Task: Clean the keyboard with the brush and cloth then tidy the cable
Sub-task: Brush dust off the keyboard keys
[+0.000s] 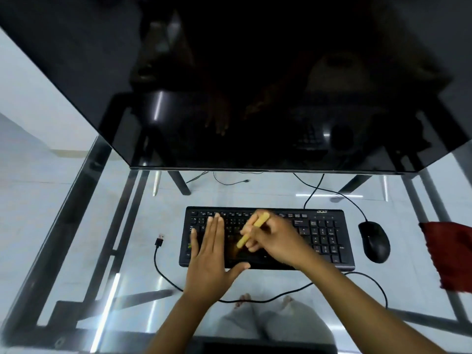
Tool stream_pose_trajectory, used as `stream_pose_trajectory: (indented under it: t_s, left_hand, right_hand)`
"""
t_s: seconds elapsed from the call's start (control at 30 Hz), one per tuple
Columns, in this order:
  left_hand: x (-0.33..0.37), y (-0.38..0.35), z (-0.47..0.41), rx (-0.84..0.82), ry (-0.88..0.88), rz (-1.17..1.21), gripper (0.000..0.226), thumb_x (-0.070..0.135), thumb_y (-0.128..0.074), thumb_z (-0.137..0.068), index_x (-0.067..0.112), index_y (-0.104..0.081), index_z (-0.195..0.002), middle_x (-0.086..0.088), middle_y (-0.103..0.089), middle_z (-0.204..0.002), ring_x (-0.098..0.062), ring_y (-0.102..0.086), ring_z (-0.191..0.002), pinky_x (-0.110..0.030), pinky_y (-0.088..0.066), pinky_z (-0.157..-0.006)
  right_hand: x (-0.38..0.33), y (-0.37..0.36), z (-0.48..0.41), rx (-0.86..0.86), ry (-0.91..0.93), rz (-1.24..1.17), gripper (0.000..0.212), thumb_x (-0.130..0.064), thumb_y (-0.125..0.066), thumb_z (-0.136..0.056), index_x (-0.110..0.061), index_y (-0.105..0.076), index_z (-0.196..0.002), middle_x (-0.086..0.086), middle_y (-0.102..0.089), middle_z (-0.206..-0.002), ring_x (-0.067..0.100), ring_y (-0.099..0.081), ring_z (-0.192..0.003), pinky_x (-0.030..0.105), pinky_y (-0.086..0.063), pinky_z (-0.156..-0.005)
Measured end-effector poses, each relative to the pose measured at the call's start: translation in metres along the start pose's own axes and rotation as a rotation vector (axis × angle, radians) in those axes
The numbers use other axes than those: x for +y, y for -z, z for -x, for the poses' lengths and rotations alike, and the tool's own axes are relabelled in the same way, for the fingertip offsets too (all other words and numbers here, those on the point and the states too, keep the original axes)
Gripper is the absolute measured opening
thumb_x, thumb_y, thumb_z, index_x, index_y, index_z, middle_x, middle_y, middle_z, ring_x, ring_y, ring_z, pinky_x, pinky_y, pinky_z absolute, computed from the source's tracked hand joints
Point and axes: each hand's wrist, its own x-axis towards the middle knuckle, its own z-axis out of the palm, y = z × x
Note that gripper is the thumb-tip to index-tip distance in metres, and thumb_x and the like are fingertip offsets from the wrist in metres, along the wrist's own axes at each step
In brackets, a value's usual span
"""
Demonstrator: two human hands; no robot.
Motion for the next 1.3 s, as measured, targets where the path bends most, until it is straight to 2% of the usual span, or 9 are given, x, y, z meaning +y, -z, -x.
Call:
stream_pose_trajectory:
  t_s: [0.13, 0.27, 0.4, 0.57, 0.7, 0.87, 0.97, 1.13, 1.3]
  left_hand:
    - [-0.015, 0.011, 0.004, 0.138, 0.131, 0.144, 0.112, 0.077, -0.05, -0.076, 0.012, -0.002, -0.153, -0.003, -0.004, -0.162, -0.016, 0.003, -0.149, -0.048, 0.007, -0.118]
    - [-0.049, 0.011, 0.02, 0.151, 0.25, 0.208, 0.122, 0.085, -0.049, -0.067, 0.016, 0.001, -0.153, -0.007, -0.01, -0.161, -0.019, -0.001, -0.149, -0.046, 0.008, -0.118]
    - [-0.069, 0.01, 0.03, 0.086, 0.141, 0.148, 0.122, 0.084, -0.053, -0.068, 0.013, -0.003, -0.153, -0.004, -0.021, -0.158, -0.02, -0.011, -0.148, -0.048, -0.001, -0.119]
    - [-0.068, 0.011, 0.031, 0.102, 0.098, 0.104, 0.118, 0.078, -0.059, -0.07, 0.006, -0.013, -0.151, -0.005, -0.035, -0.153, -0.016, -0.033, -0.141, -0.049, -0.008, -0.12]
    - [-0.065, 0.012, 0.03, 0.135, 0.091, 0.103, 0.114, 0.074, -0.062, -0.073, 0.008, -0.013, -0.151, -0.003, -0.035, -0.153, -0.015, -0.032, -0.141, -0.05, -0.013, -0.119]
    - [-0.065, 0.013, 0.032, 0.125, 0.094, 0.067, 0.107, 0.073, -0.057, -0.078, 0.011, -0.01, -0.152, -0.007, -0.032, -0.154, -0.017, -0.027, -0.144, -0.054, -0.017, -0.116]
    - [-0.063, 0.013, 0.032, 0.121, 0.109, 0.066, 0.106, 0.074, -0.054, -0.079, 0.013, -0.008, -0.152, -0.006, -0.031, -0.155, -0.016, -0.024, -0.145, -0.053, -0.015, -0.118]
    - [-0.064, 0.012, 0.033, 0.113, 0.118, 0.062, 0.106, 0.074, -0.054, -0.08, 0.011, -0.01, -0.153, -0.005, -0.027, -0.156, -0.013, -0.021, -0.145, -0.049, -0.01, -0.12]
    - [-0.064, 0.01, 0.032, 0.12, 0.117, 0.061, 0.105, 0.072, -0.056, -0.08, 0.012, -0.009, -0.153, -0.006, -0.027, -0.156, -0.013, -0.019, -0.146, -0.049, -0.009, -0.12]
  right_hand:
    - [0.0, -0.006, 0.0, 0.254, 0.126, 0.069, 0.006, -0.016, -0.058, -0.094, -0.015, -0.064, -0.092, -0.004, -0.069, -0.084, 0.012, -0.065, -0.076, 0.026, -0.053, -0.07]
    - [0.003, -0.025, 0.008, -0.073, 0.004, -0.015, 0.008, -0.018, -0.058, -0.094, -0.019, -0.064, -0.088, 0.001, -0.073, -0.082, 0.017, -0.07, -0.074, 0.036, -0.06, -0.074]
    - [0.004, -0.034, 0.007, 0.194, 0.143, -0.006, 0.007, -0.025, -0.058, -0.092, -0.027, -0.062, -0.088, -0.009, -0.07, -0.082, 0.016, -0.067, -0.072, 0.04, -0.055, -0.067]
    - [-0.009, -0.059, 0.003, -0.212, -0.004, -0.061, 0.009, -0.015, -0.058, -0.093, -0.017, -0.067, -0.091, -0.01, -0.074, -0.082, 0.018, -0.069, -0.079, 0.041, -0.058, -0.078]
    - [-0.007, -0.036, -0.012, 0.16, 0.001, -0.08, 0.012, -0.011, -0.056, -0.094, -0.019, -0.065, -0.091, -0.012, -0.072, -0.081, 0.02, -0.069, -0.072, 0.034, -0.058, -0.068]
    - [-0.011, -0.03, -0.017, -0.13, -0.084, 0.014, 0.011, -0.011, -0.054, -0.095, -0.013, -0.063, -0.089, 0.003, -0.072, -0.082, 0.013, -0.069, -0.072, 0.036, -0.06, -0.074]
    - [-0.018, -0.022, -0.03, 0.196, 0.094, 0.128, 0.009, -0.015, -0.055, -0.094, -0.018, -0.061, -0.088, -0.002, -0.07, -0.082, 0.015, -0.066, -0.074, 0.032, -0.055, -0.069]
    - [-0.028, -0.039, -0.041, -0.084, -0.005, 0.141, 0.01, -0.021, -0.055, -0.096, -0.017, -0.062, -0.09, -0.008, -0.07, -0.081, 0.008, -0.066, -0.067, 0.018, -0.054, -0.064]
    - [-0.04, -0.051, -0.052, 0.167, 0.199, 0.178, 0.008, -0.02, -0.056, -0.094, -0.018, -0.059, -0.087, -0.004, -0.064, -0.09, 0.009, -0.058, -0.078, 0.02, -0.046, -0.067]
